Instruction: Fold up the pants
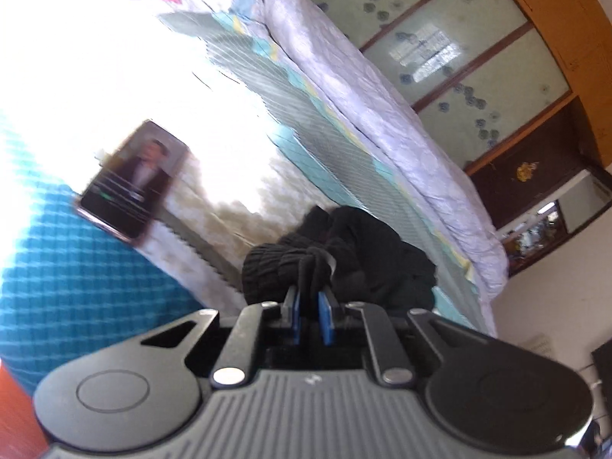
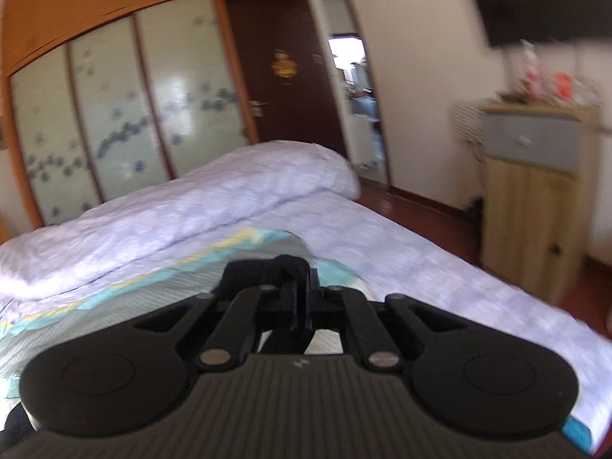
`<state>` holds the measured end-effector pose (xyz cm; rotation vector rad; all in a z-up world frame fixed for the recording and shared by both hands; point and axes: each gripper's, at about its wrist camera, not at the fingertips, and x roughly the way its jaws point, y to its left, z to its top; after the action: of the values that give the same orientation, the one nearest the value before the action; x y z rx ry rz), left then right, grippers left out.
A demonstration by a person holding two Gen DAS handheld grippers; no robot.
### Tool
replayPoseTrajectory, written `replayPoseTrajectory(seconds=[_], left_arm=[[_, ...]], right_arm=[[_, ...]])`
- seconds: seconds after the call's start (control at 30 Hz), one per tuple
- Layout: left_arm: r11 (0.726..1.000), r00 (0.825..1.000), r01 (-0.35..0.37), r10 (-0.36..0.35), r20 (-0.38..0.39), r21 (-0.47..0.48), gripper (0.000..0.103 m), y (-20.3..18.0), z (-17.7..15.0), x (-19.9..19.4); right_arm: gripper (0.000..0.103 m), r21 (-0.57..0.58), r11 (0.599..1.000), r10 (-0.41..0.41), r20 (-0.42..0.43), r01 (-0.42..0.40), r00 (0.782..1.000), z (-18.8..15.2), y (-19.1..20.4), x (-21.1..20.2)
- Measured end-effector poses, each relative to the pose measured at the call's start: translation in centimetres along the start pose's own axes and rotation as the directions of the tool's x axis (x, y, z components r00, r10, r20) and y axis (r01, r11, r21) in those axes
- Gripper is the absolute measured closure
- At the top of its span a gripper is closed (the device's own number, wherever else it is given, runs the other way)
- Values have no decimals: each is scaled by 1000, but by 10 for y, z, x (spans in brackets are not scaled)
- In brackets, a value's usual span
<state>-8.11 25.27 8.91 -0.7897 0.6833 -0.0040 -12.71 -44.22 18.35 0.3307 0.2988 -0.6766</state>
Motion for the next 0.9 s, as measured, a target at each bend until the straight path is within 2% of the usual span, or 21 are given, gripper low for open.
replayPoseTrajectory(seconds=[0.07, 0.13, 0.17, 0.23, 0.3, 0.33, 0.37, 0.4, 0.47, 0.5, 0.53, 0.6, 0.67, 0.73, 0.8, 0.83, 0.9], left_arm=[[998, 998, -55, 56, -26, 24, 93, 7, 0, -4], [994, 993, -80, 86, -78, 74, 92, 12, -7, 1], [986, 987, -114, 127, -100, 119, 88, 11, -15, 5], [959, 971, -195, 219, -98, 204, 89, 9, -31, 9], [955, 971, -195, 220, -94, 221, 79, 13, -39, 5], [961, 974, -187, 208, -90, 203, 67, 15, -40, 1], [966, 977, -179, 196, -78, 186, 62, 18, -39, -4], [969, 981, -174, 187, -60, 175, 62, 20, -37, -9], [971, 982, -177, 184, -30, 160, 60, 23, -32, -18], [974, 984, -174, 178, -19, 147, 58, 24, -29, -20], [978, 986, -164, 167, -13, 130, 56, 26, -26, -21], [983, 989, -146, 149, -15, 108, 54, 29, -21, -17], [984, 989, -144, 147, -22, 105, 50, 31, -17, -7], [988, 991, -122, 127, -44, 92, 45, 36, -9, 9], [994, 991, -93, 98, -95, 55, 41, 45, -1, 28], [995, 985, -98, 100, -140, 21, 40, 51, 2, 40], [994, 972, -91, 75, -221, -61, 40, 63, 1, 60]], right_arm=[[97, 80, 996, -45, -54, 50, 997, -34, -28, -9], [96, 109, 986, -110, -127, 124, 986, -72, -52, -18], [95, 107, 980, -148, -169, 168, 974, -90, -61, -19], [90, 115, 959, -224, -257, 260, 940, -127, -73, -15], [69, 212, 915, -273, -300, 343, 914, -151, -103, -32], [66, 284, 884, -286, -301, 371, 910, -159, -114, -41], [65, 341, 845, -318, -299, 412, 900, -163, -125, -48], [65, 369, 815, -351, -298, 446, 888, -163, -130, -55], [65, 373, 800, -391, -270, 470, 880, -154, -132, -61], [65, 349, 803, -427, -229, 483, 875, -147, -125, -65], [65, 326, 821, -433, -179, 468, 883, -139, -118, -68], [65, 290, 874, -376, -108, 390, 921, -127, -101, -69], [65, 253, 925, -269, -86, 282, 959, -115, -78, -62], [64, 220, 964, -125, -108, 146, 986, -109, -51, -55], [64, 194, 981, 12, -161, 20, 987, -112, -18, -40], [64, 187, 982, 77, -194, -40, 978, -116, 0, -32], [64, 182, 973, 190, -272, -143, 943, -129, 36, -18]])
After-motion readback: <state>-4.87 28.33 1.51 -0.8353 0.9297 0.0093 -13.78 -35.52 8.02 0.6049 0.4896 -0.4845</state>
